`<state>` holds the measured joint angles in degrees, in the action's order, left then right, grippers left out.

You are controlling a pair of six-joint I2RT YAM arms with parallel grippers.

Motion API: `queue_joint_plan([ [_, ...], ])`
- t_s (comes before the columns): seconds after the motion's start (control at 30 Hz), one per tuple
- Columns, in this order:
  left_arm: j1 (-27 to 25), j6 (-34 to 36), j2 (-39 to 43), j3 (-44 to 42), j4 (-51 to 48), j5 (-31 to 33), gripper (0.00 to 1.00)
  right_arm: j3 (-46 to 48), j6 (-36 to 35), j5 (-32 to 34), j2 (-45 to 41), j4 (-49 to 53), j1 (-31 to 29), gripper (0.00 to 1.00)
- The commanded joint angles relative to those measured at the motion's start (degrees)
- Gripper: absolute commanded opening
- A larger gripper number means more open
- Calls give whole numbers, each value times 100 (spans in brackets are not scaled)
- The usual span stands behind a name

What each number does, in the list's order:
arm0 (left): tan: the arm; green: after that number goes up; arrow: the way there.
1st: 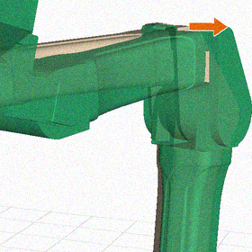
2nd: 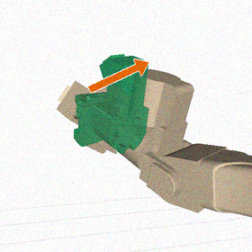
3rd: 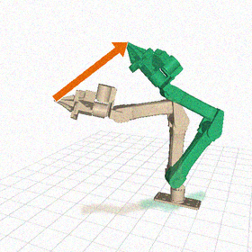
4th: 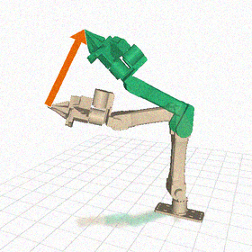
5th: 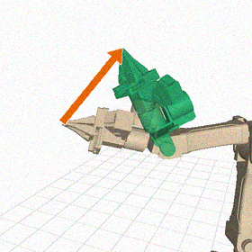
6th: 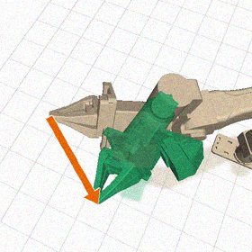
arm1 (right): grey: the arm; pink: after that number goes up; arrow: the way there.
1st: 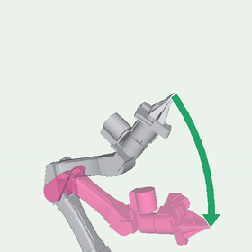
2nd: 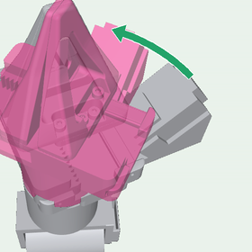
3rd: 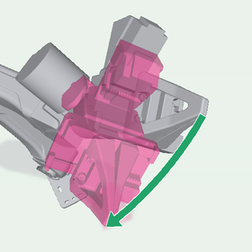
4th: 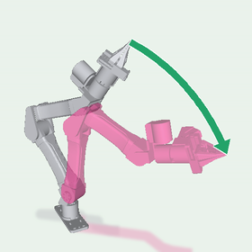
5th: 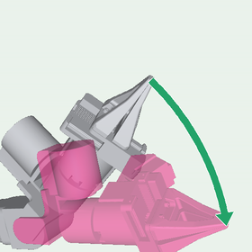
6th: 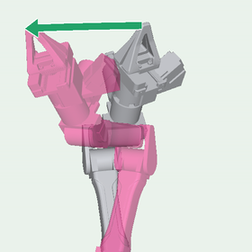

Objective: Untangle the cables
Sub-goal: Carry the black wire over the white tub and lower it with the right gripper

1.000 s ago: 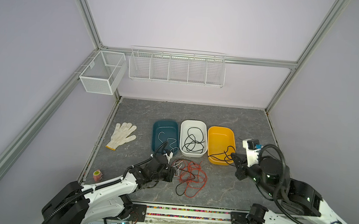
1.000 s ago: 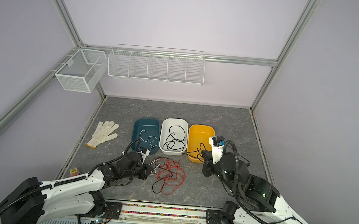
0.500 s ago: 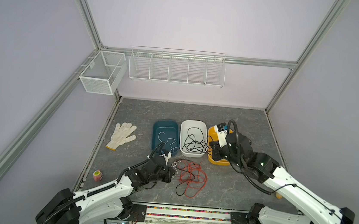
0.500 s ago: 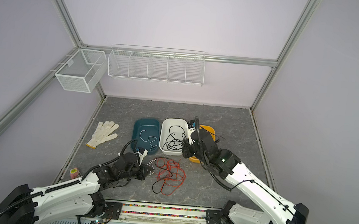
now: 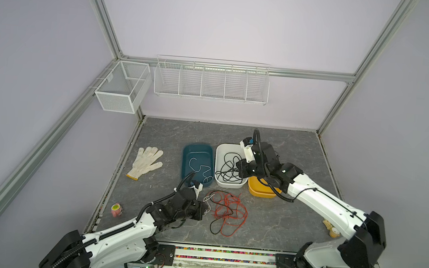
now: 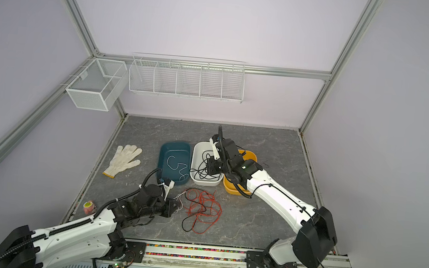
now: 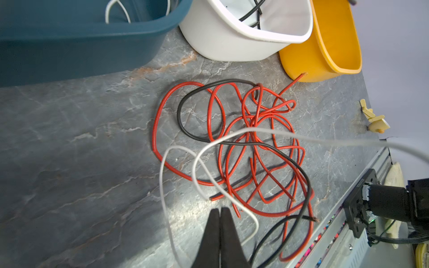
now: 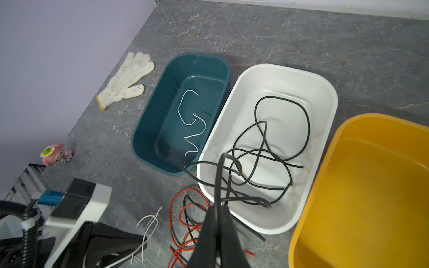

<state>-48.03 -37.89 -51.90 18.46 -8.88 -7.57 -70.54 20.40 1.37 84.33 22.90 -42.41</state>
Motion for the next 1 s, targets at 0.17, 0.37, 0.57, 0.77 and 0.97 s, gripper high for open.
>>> queue_joint_plan([
  [0.17,-14,-74,103,-133,-17,-7,1,-124,460,-380,670,-386,309,6],
  [0.37,-13,-74,106,-132,-32,-35,1,-270,640,-468,1236,-418,426,6],
  [0.57,-18,-76,145,-174,-43,-38,1,-380,718,-416,1657,-330,493,7],
  [0.77,-13,-76,137,-185,-23,-16,1,-409,746,-451,1775,-270,517,10],
  [0.97,-16,-66,97,-145,-17,-25,0,-359,678,-336,1529,-201,515,17],
])
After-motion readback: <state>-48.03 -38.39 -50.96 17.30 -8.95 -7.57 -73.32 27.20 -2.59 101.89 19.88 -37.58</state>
